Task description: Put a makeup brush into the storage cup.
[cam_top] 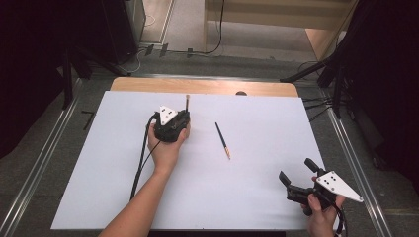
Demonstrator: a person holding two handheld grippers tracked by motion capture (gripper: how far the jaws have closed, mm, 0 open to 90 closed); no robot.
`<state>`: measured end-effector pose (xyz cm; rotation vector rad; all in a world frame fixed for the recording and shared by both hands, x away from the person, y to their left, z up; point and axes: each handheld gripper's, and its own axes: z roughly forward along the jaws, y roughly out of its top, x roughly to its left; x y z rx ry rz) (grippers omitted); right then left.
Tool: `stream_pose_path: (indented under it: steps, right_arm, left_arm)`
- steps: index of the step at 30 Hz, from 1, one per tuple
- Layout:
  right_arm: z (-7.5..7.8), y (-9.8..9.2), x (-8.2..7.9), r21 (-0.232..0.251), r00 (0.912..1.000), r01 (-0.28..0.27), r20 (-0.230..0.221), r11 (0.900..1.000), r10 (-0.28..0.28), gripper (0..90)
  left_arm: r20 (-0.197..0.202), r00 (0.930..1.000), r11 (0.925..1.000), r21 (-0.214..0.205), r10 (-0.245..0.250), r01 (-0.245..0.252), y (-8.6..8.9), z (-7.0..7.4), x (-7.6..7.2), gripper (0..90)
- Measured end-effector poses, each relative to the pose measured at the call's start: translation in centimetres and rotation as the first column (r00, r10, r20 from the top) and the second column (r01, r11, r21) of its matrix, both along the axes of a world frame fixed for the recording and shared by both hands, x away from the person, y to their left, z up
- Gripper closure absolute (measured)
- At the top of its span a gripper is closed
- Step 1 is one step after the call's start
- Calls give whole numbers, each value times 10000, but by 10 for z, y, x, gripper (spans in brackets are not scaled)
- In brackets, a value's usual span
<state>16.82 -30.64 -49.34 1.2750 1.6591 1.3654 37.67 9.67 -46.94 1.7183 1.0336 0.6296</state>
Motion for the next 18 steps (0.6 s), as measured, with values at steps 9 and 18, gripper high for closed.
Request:
stream_pose_path:
  steps: [9, 18]
  right_arm:
    - [0, 0, 0, 4, 10000, 1, 15, 10000, -1, 4]
    - [0, 0, 0, -26, 10000, 21, 33, 10000, -21, 3]
  left_arm:
    - [124, 9987, 9975, -509, -494, 499, 3, 8, -5, 658]
    - [424, 9935, 9918, -686, -1054, 1082, 12, 19, -19, 523]
